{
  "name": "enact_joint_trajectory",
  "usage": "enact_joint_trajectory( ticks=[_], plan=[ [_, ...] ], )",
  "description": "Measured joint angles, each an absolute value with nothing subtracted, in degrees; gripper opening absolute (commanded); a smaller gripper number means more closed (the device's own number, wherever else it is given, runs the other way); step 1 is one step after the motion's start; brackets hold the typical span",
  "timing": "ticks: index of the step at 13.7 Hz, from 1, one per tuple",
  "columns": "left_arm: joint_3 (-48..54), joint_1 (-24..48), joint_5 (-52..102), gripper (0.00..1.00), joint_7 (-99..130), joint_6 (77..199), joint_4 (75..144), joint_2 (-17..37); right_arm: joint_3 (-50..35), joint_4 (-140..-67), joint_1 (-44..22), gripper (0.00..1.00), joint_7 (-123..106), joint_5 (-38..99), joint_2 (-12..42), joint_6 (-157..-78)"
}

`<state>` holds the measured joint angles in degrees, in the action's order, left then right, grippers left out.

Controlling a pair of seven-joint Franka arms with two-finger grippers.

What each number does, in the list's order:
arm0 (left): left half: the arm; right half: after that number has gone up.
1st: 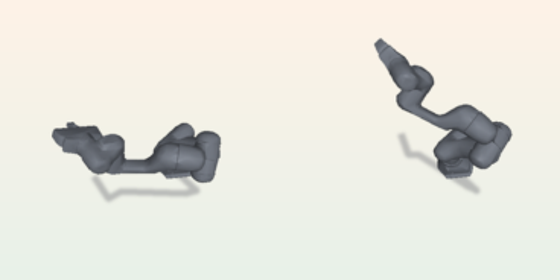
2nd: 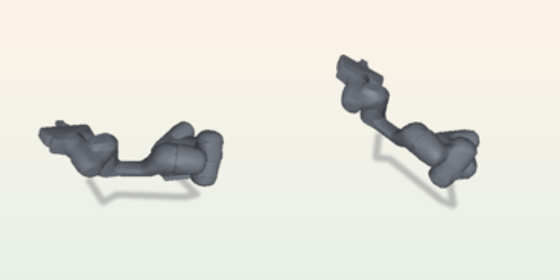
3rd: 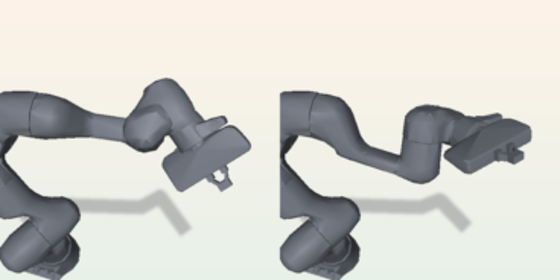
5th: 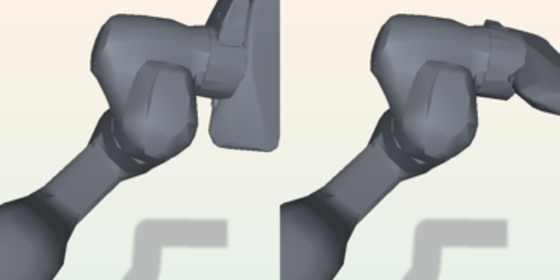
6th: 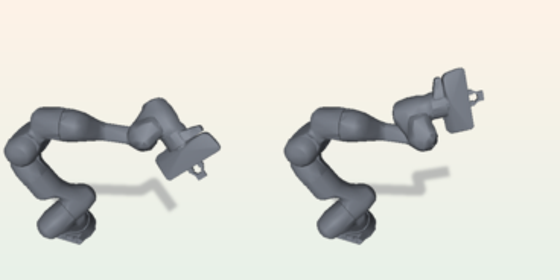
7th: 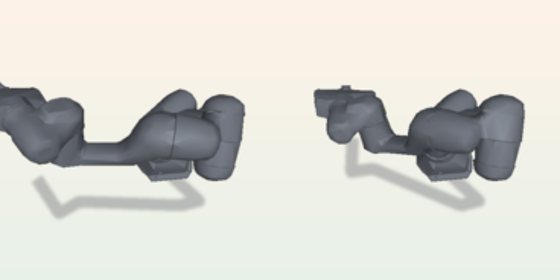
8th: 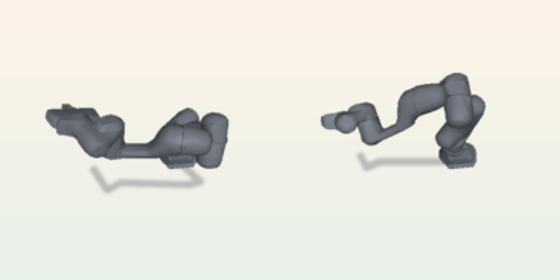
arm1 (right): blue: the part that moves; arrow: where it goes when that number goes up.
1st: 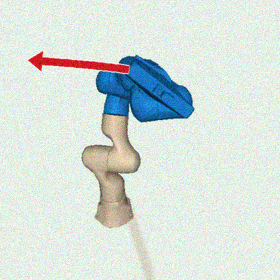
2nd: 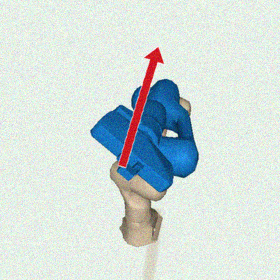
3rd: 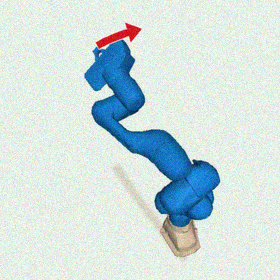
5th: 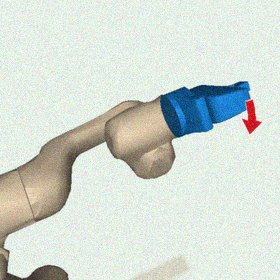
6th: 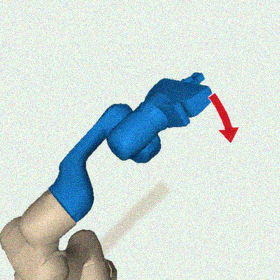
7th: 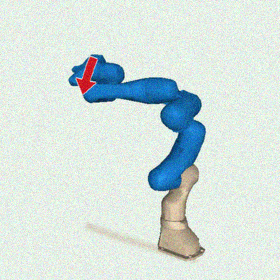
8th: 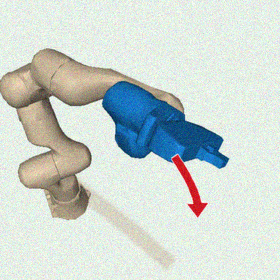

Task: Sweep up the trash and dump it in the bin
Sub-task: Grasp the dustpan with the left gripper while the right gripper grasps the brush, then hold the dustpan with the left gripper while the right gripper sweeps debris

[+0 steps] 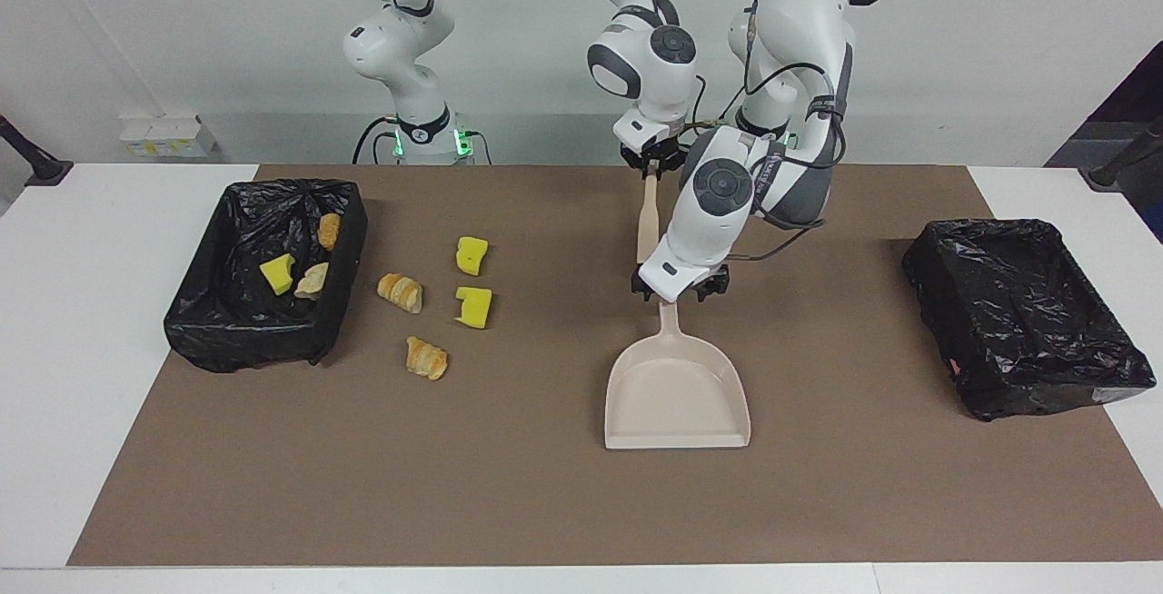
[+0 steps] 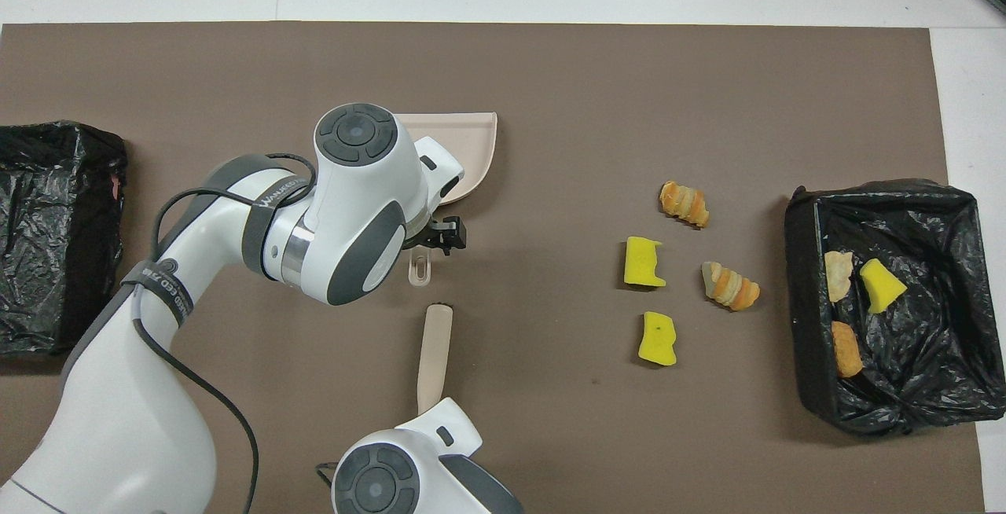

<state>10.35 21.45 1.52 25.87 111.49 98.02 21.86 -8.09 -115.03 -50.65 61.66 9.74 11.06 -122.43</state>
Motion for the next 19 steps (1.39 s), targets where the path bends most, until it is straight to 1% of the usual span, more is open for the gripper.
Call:
enact_joint_trajectory(
  ticks=[1,2,3,7,9,13,16,19],
  plan=[
    [10.36,21.71,1.52,0.42,26.21,111.49,98.53,21.66,-7.89,-115.29,-50.44,0.0,62.1,9.7,10.17,-121.79],
    [10.36,21.82,1.52,0.12,26.59,111.49,98.98,21.48,-7.75,-116.03,-49.86,0.0,62.24,9.68,8.9,-120.92],
    [10.3,21.83,1.52,0.0,26.69,111.49,99.29,21.32,-7.69,-117.47,-49.09,0.0,62.24,9.66,7.21,-120.28],
    [9.91,21.77,1.52,0.0,26.69,111.44,99.44,21.09,-7.64,-126.72,-44.76,0.0,62.24,8.94,-1.66,-119.25],
    [9.75,21.73,1.46,0.0,26.77,111.31,99.41,21.04,-7.59,-128.42,-41.41,0.0,61.27,5.92,-4.29,-115.92],
    [9.04,20.24,1.04,0.0,20.96,109.41,99.22,20.7,-7.49,-128.61,-32.51,0.0,54.21,1.3,-7.62,-110.02],
    [8.8,19.75,-3.37,0.0,4.7,108.41,99.2,19.52,-7.37,-128.83,-26.86,0.0,48.74,-4.29,-8.44,-107.09],
    [8.68,17.11,-3.95,0.0,-9.21,105.41,99.2,17.81,-7.39,-129.12,-22.76,0.0,44.44,-6.39,-8.44,-103.91]
  ],
)
